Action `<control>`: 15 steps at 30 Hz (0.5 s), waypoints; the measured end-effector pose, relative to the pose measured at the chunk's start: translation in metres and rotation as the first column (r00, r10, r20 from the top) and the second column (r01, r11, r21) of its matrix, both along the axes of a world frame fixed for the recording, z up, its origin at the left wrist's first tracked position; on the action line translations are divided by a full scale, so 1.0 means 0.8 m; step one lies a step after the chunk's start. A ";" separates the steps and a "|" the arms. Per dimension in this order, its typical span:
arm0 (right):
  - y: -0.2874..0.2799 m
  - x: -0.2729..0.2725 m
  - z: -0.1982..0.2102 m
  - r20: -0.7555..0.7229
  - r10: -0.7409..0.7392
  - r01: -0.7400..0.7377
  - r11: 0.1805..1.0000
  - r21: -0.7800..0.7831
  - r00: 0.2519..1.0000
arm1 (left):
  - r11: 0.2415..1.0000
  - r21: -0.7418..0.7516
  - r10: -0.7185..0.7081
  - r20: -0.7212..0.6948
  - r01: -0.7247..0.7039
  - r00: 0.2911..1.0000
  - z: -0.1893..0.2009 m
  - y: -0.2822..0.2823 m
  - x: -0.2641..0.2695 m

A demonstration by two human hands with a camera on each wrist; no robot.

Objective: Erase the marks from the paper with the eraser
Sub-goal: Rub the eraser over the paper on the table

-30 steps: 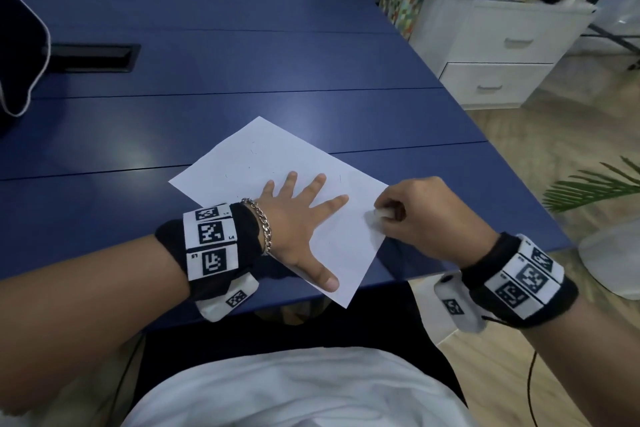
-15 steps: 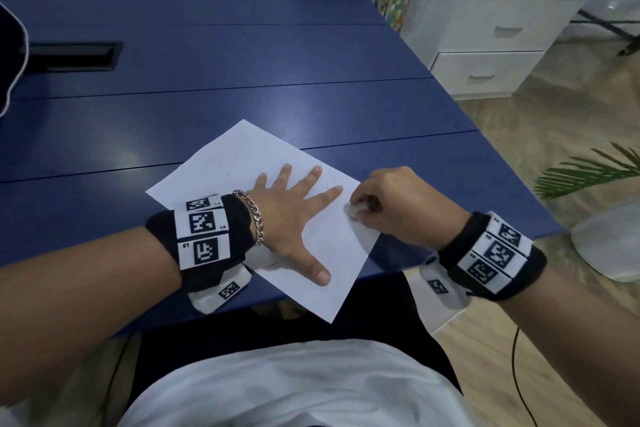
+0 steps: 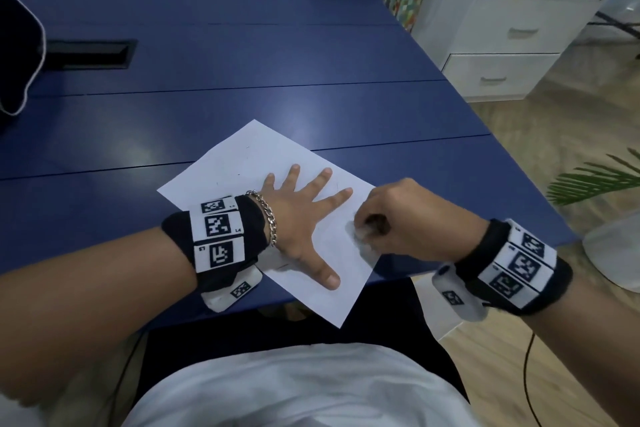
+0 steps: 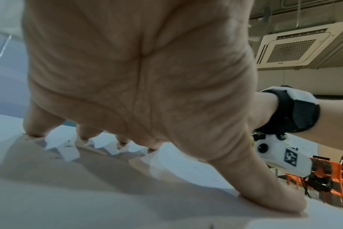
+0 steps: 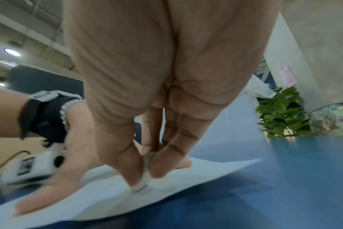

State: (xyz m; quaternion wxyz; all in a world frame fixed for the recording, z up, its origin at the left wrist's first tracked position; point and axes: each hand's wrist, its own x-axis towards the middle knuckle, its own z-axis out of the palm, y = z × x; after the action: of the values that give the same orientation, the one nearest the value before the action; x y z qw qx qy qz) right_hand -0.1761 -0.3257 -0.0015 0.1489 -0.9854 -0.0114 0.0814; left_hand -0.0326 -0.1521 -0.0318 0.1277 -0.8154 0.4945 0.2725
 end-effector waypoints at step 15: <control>-0.022 -0.026 -0.008 0.061 -0.146 0.143 0.988 0.053 0.987 | 0.996 -0.057 0.076 0.037 -0.074 0.996 0.018 0.026 0.051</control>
State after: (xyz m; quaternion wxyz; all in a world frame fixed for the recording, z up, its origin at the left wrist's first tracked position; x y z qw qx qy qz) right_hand -0.1966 -0.3434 -0.0077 0.1777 -0.9819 0.0535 0.0381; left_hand 0.0085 -0.1311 -0.0171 0.1042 -0.8418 0.4685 0.2472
